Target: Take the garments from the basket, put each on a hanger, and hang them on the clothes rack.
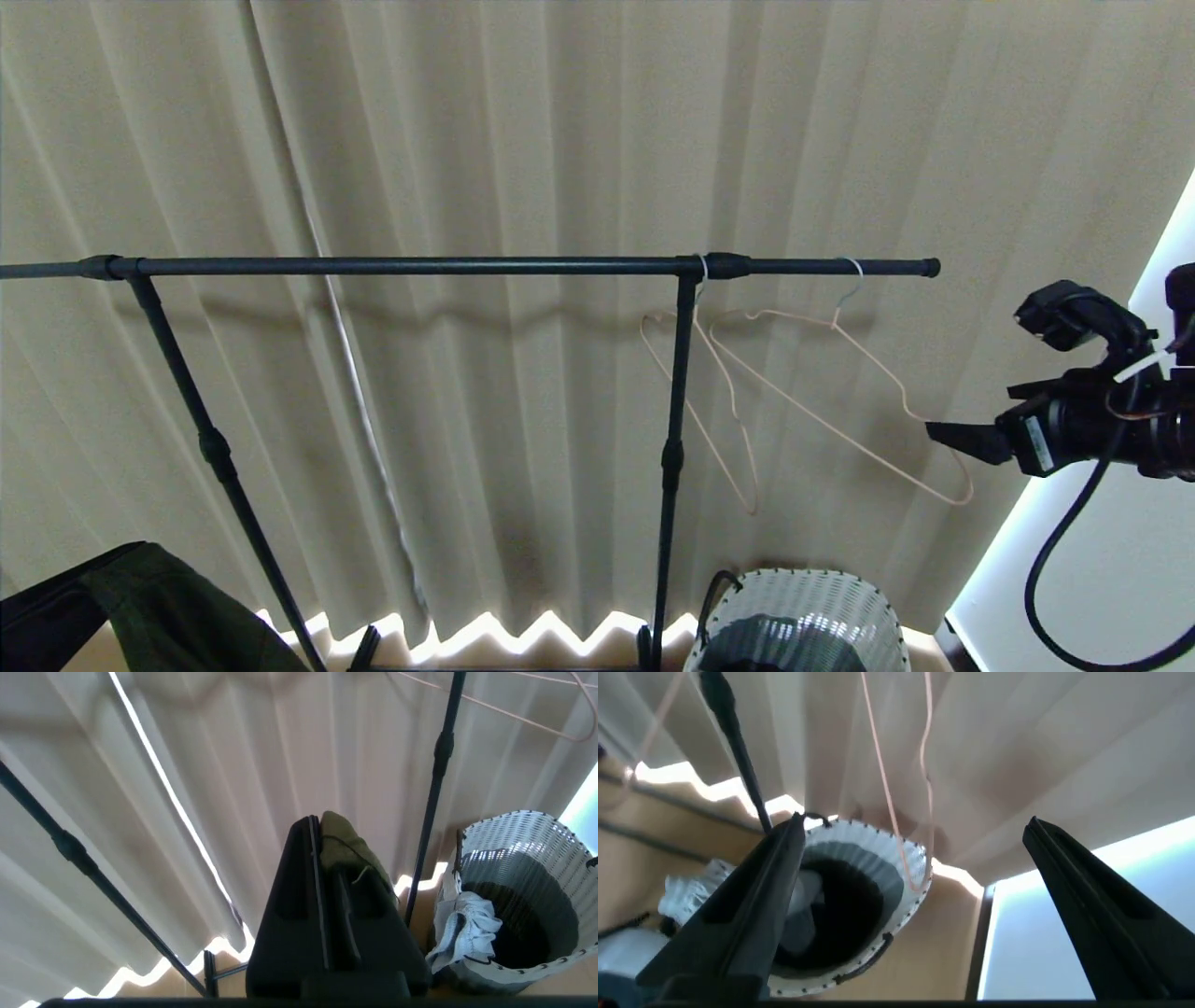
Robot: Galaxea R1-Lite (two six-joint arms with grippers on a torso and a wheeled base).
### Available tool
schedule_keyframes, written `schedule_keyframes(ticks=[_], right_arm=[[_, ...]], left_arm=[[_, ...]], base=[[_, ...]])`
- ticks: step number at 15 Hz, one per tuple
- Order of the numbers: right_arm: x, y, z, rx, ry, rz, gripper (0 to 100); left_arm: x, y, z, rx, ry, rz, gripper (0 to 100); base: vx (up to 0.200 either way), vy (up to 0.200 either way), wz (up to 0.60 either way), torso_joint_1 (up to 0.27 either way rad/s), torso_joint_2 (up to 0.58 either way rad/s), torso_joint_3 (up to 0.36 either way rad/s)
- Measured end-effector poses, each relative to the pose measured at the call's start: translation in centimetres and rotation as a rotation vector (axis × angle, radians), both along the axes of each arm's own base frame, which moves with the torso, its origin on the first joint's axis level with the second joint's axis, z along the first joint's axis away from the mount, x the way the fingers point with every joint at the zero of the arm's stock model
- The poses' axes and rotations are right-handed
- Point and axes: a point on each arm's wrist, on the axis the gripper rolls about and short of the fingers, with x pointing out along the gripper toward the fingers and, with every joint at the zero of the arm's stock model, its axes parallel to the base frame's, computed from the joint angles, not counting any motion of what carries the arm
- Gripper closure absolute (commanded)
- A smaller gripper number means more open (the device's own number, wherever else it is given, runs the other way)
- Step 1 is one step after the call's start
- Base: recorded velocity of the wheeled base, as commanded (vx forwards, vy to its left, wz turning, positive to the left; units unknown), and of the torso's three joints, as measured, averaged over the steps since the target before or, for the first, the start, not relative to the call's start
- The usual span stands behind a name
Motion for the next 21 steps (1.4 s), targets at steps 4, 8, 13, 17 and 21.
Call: schedule_keyframes(ticks=[4, 8, 13, 17, 21], right_arm=[[4.5, 0.2, -1.9, 0.060, 0.062, 0.132, 0], [6.8, 0.0, -3.1, 0.076, 0.089, 0.145, 0], [9.6, -0.8, -4.3, 0.083, 0.103, 0.126, 0], [11.4, -1.4, -5.2, 0.089, 0.107, 0.113, 0], [11.9, -1.6, -5.7, 0.092, 0.117, 0.110, 0]], left_arm=[[-0.1, 0.0, 0.0, 0.001, -0.005, -0.002, 100], [-0.1, -0.1, -0.1, 0.001, -0.004, -0.008, 100], [-0.3, -0.2, -0.1, -0.001, -0.008, -0.028, 100], [-0.4, -0.2, -0.1, -0.001, -0.009, -0.030, 100], [-0.4, -0.2, -0.1, -0.001, -0.009, -0.029, 100]], base=[[0.000, 0.000, 0.00, 0.000, 0.00, 0.000], [0.000, 0.000, 0.00, 0.000, 0.00, 0.000], [0.000, 0.000, 0.00, 0.000, 0.00, 0.000], [0.000, 0.000, 0.00, 0.000, 0.00, 0.000], [0.000, 0.000, 0.00, 0.000, 0.00, 0.000]])
